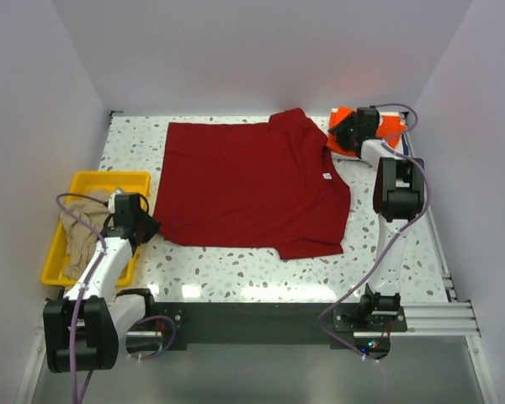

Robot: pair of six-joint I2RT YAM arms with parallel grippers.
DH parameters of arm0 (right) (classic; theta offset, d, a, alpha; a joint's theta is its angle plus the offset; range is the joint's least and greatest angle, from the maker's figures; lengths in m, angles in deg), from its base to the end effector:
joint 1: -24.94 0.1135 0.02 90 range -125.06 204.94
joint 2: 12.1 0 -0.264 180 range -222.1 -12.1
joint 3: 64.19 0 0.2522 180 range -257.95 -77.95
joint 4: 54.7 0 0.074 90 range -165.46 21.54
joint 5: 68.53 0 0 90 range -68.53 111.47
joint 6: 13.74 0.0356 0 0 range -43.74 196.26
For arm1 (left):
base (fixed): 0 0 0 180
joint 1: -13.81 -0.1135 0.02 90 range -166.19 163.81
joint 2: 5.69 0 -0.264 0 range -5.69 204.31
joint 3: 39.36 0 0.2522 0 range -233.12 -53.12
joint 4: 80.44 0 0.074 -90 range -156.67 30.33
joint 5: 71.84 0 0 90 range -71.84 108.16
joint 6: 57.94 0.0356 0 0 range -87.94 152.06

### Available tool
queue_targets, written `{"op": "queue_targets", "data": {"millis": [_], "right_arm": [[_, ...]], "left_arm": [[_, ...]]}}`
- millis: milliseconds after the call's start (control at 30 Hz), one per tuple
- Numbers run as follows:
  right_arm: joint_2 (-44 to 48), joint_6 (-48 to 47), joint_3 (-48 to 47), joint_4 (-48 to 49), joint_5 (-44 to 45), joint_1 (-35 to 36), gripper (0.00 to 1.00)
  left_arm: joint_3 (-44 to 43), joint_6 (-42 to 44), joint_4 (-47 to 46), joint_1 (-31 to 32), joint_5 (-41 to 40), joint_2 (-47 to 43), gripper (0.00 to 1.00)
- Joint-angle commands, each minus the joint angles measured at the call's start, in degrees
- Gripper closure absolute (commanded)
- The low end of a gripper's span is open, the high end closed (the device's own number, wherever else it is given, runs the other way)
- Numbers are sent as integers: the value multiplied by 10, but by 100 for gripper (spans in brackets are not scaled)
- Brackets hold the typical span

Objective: Fold and stack the t-shirts
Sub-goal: Flatten the tshirt out

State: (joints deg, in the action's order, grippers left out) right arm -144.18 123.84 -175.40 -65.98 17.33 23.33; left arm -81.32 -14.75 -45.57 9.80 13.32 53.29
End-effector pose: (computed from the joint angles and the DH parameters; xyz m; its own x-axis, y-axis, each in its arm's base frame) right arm 0.5252 -0.0122 0.1613 -0.3832 0.7474 -0.5428 0.3704 0.6627 0.6509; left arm 0.1920 0.0165 0.1798 -0.4485 -0.7597 -0.4708 -0.6555 0.6377 -0.4045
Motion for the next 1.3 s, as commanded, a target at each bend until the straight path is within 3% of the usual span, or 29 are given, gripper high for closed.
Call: {"op": "queue_targets", "data": {"millis": [0, 633, 933, 1033, 1267], "right_arm": [[-6, -5, -31, -15, 25, -23, 48], [-22, -52, -99, -73, 6, -57, 47], [77, -46, -107, -127, -45, -52, 41], [159, -40, -55, -170, -39, -40, 40], [429, -45, 238, -188, -7, 12, 39]], "left_arm": [[-22, 15, -22, -1, 0, -6, 94], [-22, 15, -25, 0, -3, -4, 95], [-19, 11, -22, -1, -12, -9, 95], [-16, 7, -21, -1, -20, -11, 95], [6, -11, -28, 0, -50, -20, 93]]}}
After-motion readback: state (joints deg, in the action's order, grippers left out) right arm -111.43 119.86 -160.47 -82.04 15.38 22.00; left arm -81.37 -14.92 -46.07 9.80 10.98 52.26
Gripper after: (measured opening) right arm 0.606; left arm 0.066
